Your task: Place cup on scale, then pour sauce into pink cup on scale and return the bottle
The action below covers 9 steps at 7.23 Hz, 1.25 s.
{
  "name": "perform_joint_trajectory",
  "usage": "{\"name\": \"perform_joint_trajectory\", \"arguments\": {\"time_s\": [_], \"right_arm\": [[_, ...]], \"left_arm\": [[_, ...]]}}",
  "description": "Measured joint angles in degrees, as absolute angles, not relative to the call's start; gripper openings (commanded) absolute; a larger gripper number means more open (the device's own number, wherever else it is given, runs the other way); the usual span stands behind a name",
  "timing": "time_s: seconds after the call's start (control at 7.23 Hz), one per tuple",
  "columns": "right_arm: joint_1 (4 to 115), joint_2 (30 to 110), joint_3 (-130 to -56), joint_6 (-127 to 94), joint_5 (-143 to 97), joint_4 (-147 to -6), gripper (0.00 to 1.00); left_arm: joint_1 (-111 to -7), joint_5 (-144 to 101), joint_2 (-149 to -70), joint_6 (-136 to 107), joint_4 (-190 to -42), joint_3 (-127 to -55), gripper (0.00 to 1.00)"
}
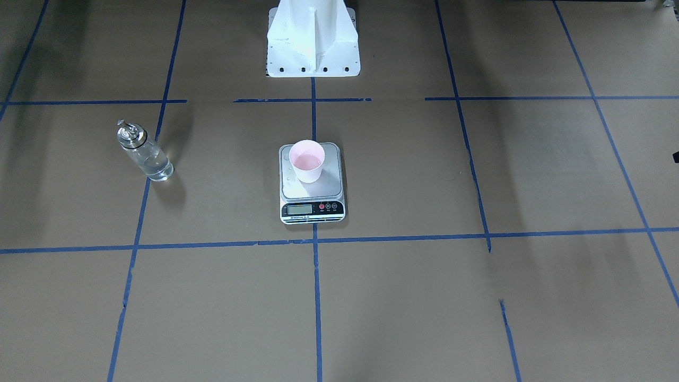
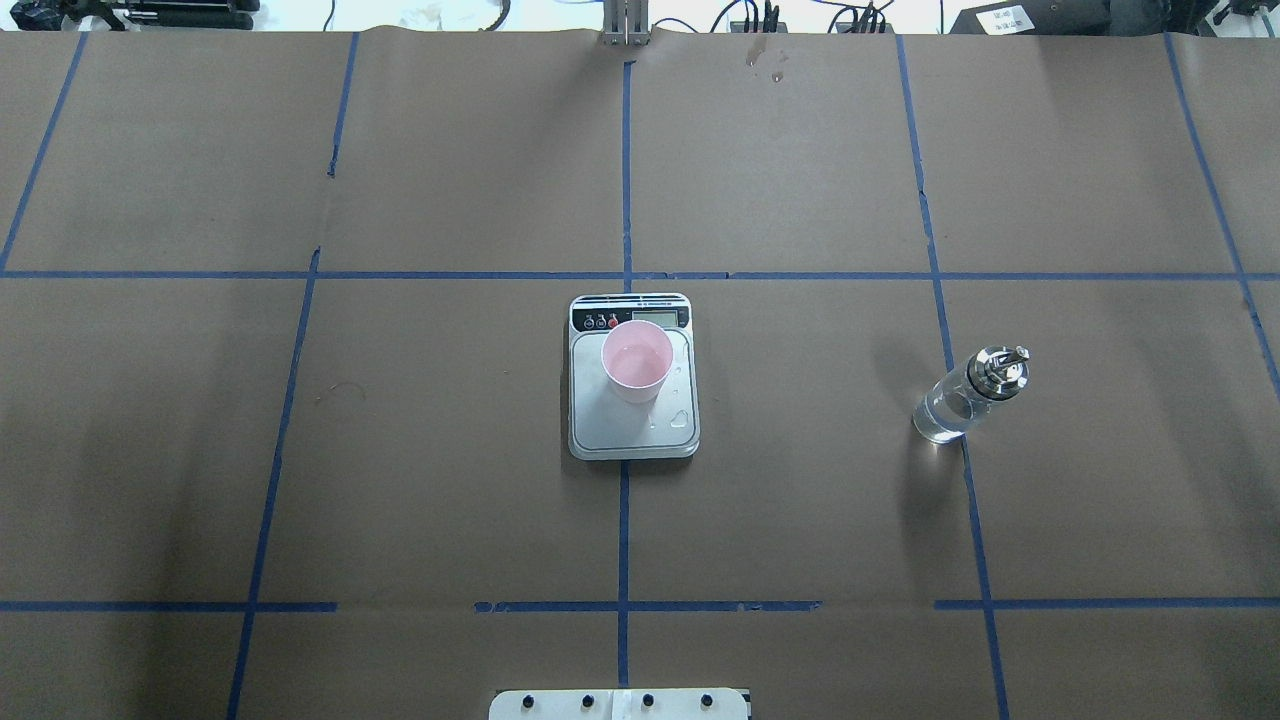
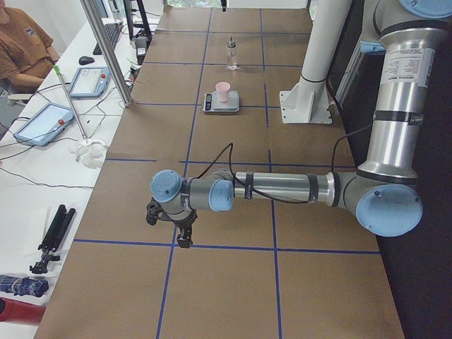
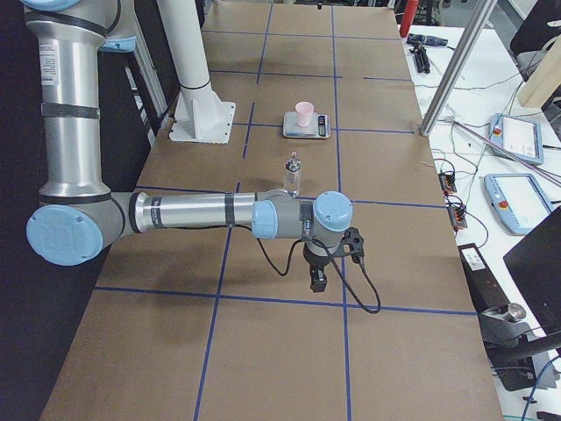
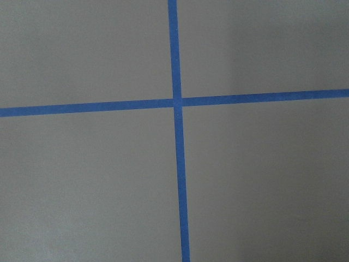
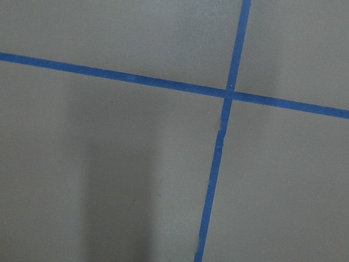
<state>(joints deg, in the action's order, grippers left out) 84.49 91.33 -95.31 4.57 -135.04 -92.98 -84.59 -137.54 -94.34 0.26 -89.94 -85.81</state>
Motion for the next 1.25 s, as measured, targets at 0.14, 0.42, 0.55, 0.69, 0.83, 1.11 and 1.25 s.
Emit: {"name": "perform_joint_trajectory", "arguments": {"time_s": [0.14, 0.42, 0.55, 0.69, 0.83, 1.11, 1.25], "right_arm": [[84.1, 91.4, -95.3, 4.6, -135.0, -93.0, 1.0], [83.6, 91.6, -95.3, 4.6, -135.0, -93.0, 1.0], [83.6, 91.7, -95.3, 4.6, -135.0, -93.0, 1.0], [83.5, 91.9, -95.3, 4.6, -135.1, -93.0, 1.0], [83.5, 91.9, -95.3, 4.6, -135.1, -93.0, 1.0], [83.5, 91.9, -95.2, 4.6, -135.0, -92.9, 1.0], [83.5, 91.9, -95.1, 4.6, -134.9, -92.9, 1.0]], "left_arm": [[-84.6, -137.5, -94.8, 0.2, -89.9, -86.0, 1.0], [-84.7, -137.4, -95.2, 0.2, -89.7, -87.1, 1.0], [-84.9, -137.5, -94.9, 0.2, -89.6, -88.1, 1.0], [-85.1, -137.5, -94.7, 0.1, -89.5, -88.8, 1.0], [-85.1, -137.6, -94.6, -0.1, -89.6, -89.0, 1.0], [-85.2, -137.6, -94.7, -0.2, -89.6, -89.2, 1.0], [-85.1, -137.5, -94.9, -0.2, -89.7, -88.9, 1.0]]}}
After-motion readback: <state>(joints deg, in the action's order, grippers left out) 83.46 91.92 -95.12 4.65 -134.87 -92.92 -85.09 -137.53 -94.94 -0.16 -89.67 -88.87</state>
